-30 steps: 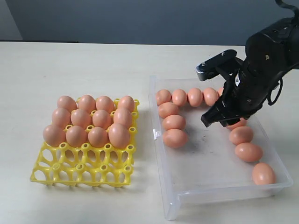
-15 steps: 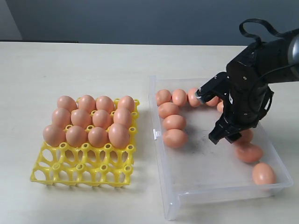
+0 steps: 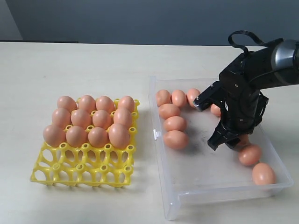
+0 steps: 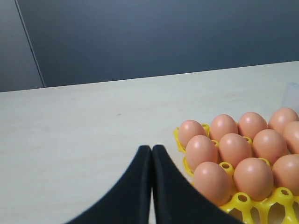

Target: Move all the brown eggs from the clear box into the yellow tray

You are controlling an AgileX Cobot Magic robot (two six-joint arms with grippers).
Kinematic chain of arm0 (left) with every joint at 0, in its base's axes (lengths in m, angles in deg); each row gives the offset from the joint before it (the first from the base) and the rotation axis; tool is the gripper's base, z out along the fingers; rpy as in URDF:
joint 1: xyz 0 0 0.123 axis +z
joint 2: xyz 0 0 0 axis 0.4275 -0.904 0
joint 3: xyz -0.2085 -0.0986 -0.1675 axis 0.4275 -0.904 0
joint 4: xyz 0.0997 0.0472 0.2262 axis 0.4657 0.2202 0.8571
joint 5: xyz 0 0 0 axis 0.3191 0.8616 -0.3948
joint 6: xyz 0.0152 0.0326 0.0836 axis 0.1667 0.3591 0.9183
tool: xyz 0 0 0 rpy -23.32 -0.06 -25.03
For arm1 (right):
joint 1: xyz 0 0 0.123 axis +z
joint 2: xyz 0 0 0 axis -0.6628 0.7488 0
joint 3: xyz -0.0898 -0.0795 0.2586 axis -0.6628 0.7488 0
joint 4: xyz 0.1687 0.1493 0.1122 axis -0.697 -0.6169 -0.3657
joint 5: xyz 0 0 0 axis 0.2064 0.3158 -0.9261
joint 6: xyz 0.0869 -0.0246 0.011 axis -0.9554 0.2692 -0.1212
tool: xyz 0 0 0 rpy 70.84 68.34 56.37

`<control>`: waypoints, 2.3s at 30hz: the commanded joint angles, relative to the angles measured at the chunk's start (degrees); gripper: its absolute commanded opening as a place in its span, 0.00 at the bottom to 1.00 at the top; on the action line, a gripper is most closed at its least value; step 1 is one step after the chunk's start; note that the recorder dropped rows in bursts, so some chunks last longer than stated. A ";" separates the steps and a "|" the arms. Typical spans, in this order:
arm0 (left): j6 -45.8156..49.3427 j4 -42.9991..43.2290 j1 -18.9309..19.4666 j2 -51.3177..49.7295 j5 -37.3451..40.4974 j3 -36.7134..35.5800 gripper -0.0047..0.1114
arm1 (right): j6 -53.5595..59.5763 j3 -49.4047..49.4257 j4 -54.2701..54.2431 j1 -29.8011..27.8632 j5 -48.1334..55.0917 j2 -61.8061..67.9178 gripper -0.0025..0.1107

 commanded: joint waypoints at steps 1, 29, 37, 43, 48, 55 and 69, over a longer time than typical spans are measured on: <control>-0.10 0.07 -0.60 0.28 0.13 0.07 0.04 | -0.58 0.75 -0.26 -0.28 -1.58 1.62 0.14; -0.10 0.07 -0.60 0.28 0.13 0.07 0.04 | 74.21 -8.44 -102.54 20.57 -14.46 -8.94 0.02; -0.10 0.07 -0.60 0.28 0.13 0.07 0.04 | 82.22 -16.21 -110.76 24.29 -10.20 1.87 0.02; -0.10 0.07 -0.60 0.28 0.13 0.07 0.04 | 82.61 -21.04 -111.50 24.41 -7.85 7.88 0.02; -0.10 0.07 -0.60 0.28 0.13 0.07 0.04 | 82.61 -22.91 -111.63 25.23 -5.39 11.33 0.02; -0.10 0.07 -0.60 0.28 0.13 0.07 0.04 | 82.61 -23.03 -110.28 27.09 -6.55 12.17 0.02; -0.10 0.07 -0.60 0.28 0.13 0.07 0.04 | 82.61 -23.07 -110.70 27.21 -12.48 14.73 0.02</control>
